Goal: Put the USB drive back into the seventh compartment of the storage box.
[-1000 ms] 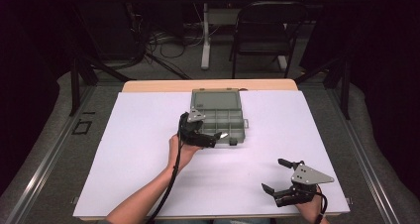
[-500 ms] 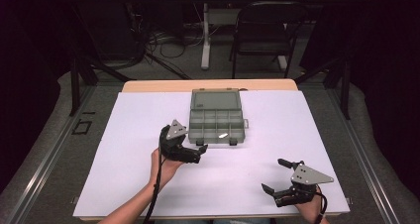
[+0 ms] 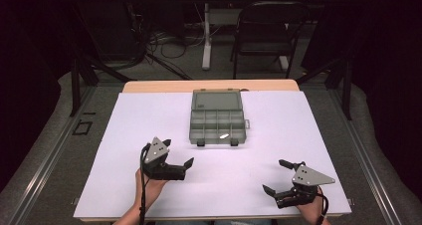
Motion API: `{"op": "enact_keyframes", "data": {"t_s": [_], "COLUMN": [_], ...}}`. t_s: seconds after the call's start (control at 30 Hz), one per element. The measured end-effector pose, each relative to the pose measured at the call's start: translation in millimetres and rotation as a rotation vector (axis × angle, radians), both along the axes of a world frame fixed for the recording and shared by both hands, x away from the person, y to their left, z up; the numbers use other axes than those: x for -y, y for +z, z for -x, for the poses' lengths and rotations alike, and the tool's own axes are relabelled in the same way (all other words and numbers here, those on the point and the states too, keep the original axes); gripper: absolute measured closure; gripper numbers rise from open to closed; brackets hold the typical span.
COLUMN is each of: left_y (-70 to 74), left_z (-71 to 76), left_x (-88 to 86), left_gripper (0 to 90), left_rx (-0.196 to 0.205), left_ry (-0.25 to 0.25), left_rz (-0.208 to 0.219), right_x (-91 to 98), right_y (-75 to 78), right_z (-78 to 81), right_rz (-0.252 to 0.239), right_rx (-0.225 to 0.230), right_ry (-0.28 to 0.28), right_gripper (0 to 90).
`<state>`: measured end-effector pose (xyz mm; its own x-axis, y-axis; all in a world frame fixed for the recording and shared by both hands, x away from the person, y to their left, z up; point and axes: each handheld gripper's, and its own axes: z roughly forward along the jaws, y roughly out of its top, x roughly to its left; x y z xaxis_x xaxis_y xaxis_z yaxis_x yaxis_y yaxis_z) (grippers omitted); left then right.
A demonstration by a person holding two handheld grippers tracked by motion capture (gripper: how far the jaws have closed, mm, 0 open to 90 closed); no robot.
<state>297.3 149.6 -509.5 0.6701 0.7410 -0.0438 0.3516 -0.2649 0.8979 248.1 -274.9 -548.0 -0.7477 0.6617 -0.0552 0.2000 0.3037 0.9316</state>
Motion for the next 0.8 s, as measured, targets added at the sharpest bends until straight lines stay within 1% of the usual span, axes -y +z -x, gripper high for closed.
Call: {"op": "enact_keyframes", "data": {"t_s": [0.07, 0.3, 0.33, 0.4, 0.47, 0.53, 0.67, 0.77, 0.8], "left_y": [-3.2, -16.7, -18.7, -23.0, -27.7, -31.4, -35.7, -38.1, -38.5], "left_z": [4.5, 18.9, 20.7, 23.5, 26.1, 27.3, 29.0, 29.6, 29.9], "left_x": [-4.9, -18.3, -19.6, -22.4, -24.7, -26.4, -26.6, -26.6, -26.4], "left_gripper": [0.0, 0.0, 0.0, 0.0, 0.0, 0.0, 0.0, 0.0, 0.0], "left_rx": [0.006, 0.02, 0.018, 0.025, 0.028, 0.033, 0.053, 0.063, 0.067], "left_ry": [0.003, 0.013, 0.015, 0.013, 0.018, 0.008, 0.0, -0.005, 0.0], "left_rz": [-0.003, 0.028, 0.027, 0.027, 0.037, 0.045, 0.027, 0.026, 0.024], "right_x": [0.0, -0.4, -0.4, -0.5, -0.6, -0.6, -0.7, -0.3, -0.2], "right_y": [-0.1, -0.2, -0.3, -0.4, -0.5, -0.6, -1.0, -0.8, -1.0], "right_z": [-0.2, -0.1, -0.2, -0.2, -0.1, -0.3, -0.6, -0.1, -0.4], "right_rz": [0.003, 0.002, 0.002, 0.002, 0.002, 0.002, 0.002, 0.002, 0.0], "right_rx": [-0.002, -0.005, -0.005, -0.007, -0.01, -0.008, -0.008, -0.009, -0.006], "right_ry": [0.001, 0.002, 0.002, 0.002, 0.002, 0.002, 0.004, 0.003, 0.003], "right_gripper": [0.6, 0.6, 0.6, 0.6, 0.6, 0.5, 0.5, 0.5, 0.5]}}
